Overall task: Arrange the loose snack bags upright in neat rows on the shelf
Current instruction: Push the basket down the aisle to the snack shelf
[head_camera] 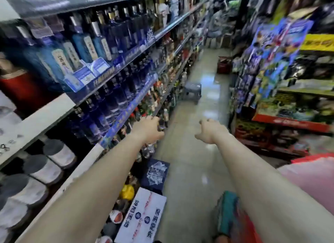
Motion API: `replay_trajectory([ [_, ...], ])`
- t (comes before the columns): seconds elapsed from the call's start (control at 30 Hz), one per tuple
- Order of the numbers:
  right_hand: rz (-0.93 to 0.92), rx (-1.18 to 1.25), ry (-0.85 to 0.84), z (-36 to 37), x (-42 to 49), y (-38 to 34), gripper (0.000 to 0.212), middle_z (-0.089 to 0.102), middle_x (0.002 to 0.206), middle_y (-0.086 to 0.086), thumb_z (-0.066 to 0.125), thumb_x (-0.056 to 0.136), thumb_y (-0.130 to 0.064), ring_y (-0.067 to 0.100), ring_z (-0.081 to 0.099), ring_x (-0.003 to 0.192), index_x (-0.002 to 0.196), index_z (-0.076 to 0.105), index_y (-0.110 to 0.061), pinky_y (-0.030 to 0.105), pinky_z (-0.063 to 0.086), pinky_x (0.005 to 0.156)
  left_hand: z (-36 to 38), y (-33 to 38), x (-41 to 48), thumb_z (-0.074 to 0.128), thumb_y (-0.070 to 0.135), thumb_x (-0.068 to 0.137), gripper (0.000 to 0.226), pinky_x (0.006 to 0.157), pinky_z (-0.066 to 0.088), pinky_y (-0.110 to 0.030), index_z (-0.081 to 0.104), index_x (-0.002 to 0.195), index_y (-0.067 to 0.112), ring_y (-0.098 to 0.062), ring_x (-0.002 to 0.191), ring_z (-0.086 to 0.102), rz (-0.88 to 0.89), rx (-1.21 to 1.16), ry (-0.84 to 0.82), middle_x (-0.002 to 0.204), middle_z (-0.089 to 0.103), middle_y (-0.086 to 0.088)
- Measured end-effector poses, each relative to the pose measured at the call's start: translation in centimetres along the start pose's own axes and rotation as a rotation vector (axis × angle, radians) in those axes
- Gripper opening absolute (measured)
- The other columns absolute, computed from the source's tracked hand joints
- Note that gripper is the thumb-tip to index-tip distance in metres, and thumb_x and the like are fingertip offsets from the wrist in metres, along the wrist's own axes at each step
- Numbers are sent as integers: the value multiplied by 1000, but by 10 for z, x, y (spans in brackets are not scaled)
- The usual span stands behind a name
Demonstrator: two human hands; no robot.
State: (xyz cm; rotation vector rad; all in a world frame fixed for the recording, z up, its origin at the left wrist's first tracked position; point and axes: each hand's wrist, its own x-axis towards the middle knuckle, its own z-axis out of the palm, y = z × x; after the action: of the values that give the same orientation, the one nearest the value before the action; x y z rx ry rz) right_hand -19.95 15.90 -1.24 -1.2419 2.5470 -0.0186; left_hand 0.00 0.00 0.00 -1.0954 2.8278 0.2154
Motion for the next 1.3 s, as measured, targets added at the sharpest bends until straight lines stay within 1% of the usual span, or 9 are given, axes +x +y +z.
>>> replay_trajectory([
  [0.1, 89, 3, -12, -4, 23, 27, 75, 41, 148, 13, 60, 85, -56, 37, 42, 134, 147, 39, -19, 48, 42, 104, 3, 26, 41, 53, 60, 83, 76, 96, 47, -48, 35, 146, 20, -32, 129, 42, 67, 35, -29, 141, 44, -8],
  [0.2, 159, 8, -21, -10, 61, 50, 73, 42, 146, 14, 61, 84, -55, 37, 43, 133, 145, 41, -20, 49, 42, 104, 6, 46, 97, 55, 57, 82, 70, 97, 47, -47, 42, 140, 20, -32, 128, 44, 120, 56, -42, 140, 45, -9],
  [0.27, 178, 0, -18, -18, 96, 61, 70, 43, 143, 14, 60, 83, -55, 37, 43, 131, 141, 42, -20, 50, 42, 103, 7, 51, 140, 56, 55, 83, 65, 96, 47, -46, 45, 137, 19, -32, 127, 45, 143, 45, -20, 136, 47, -9],
  [0.4, 210, 3, -15, -46, 170, 75, 67, 43, 142, 14, 59, 85, -54, 37, 42, 131, 139, 43, -18, 51, 41, 102, -2, 54, 225, 54, 51, 87, 68, 101, 43, -46, 39, 144, 17, -34, 130, 41, 157, -16, -59, 141, 44, -10],
  [0.5, 218, 26, 2, -69, 222, 79, 67, 44, 142, 13, 58, 85, -52, 36, 43, 130, 141, 42, -20, 51, 43, 100, -14, 55, 285, 54, 53, 87, 68, 102, 37, -49, 39, 144, 19, -32, 130, 41, 179, 39, -48, 141, 44, -9],
  [0.63, 219, 14, -7, -93, 273, 85, 65, 45, 140, 12, 57, 85, -51, 35, 44, 129, 141, 43, -21, 50, 44, 98, -31, 55, 354, 54, 53, 87, 67, 97, 42, -48, 40, 142, 18, -32, 131, 40, 182, 11, -73, 140, 44, -9],
  [0.77, 249, 21, 11, -116, 325, 103, 65, 46, 141, 13, 57, 86, -49, 37, 44, 129, 142, 43, -19, 51, 44, 99, -37, 60, 423, 55, 54, 85, 67, 99, 44, -49, 43, 140, 16, -33, 128, 42, 222, 10, -82, 138, 45, -11],
  [1.17, 244, 64, 4, -175, 594, 179, 69, 50, 139, 13, 60, 84, -52, 35, 47, 128, 141, 43, -18, 48, 45, 100, -66, 95, 708, 55, 53, 86, 66, 97, 45, -47, 42, 141, 20, -33, 128, 43, 235, 36, -102, 140, 44, -10],
  [1.3, 252, 74, 0, -210, 680, 206, 63, 48, 138, 13, 59, 86, -49, 35, 46, 127, 139, 45, -18, 47, 45, 96, -87, 113, 798, 55, 52, 86, 65, 96, 45, -47, 43, 140, 19, -32, 126, 44, 256, 14, -105, 137, 46, -9],
])
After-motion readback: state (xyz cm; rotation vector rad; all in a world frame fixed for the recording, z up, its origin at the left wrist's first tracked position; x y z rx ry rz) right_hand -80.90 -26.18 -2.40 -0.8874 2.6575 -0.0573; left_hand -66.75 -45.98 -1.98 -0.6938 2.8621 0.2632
